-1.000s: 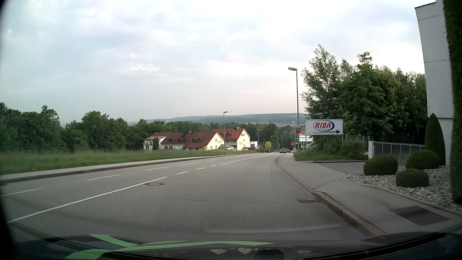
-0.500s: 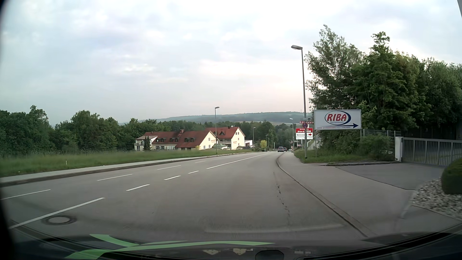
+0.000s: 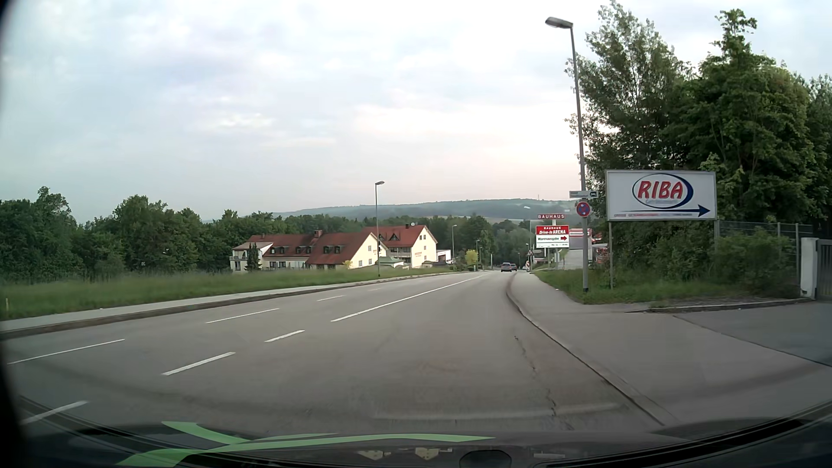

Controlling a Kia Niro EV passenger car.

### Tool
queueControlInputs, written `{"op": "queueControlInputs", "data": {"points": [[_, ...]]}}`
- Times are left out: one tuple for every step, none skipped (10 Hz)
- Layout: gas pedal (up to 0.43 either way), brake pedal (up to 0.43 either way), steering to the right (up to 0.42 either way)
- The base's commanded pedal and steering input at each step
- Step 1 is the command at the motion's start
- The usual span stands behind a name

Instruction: Follow the waypoints while adhering to traffic rules and regulations

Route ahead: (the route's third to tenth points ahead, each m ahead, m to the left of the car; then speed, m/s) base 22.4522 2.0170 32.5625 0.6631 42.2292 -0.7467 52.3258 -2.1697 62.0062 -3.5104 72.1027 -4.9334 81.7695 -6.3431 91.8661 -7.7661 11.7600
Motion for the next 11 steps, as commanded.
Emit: {"op": "queueControlInputs", "data": {"points": [[0.000, 0.000, 0.006], [0.000, 0.000, 0.006], [0.000, 0.000, 0.008], [0.000, 0.000, 0.010], [0.000, 0.012, 0.014], [0.000, 0.049, 0.016], [0.000, 0.079, 0.019], [0.000, 0.110, 0.023], [0.000, 0.122, 0.028], [0.000, 0.146, 0.032], [0.000, 0.152, 0.033]]}}
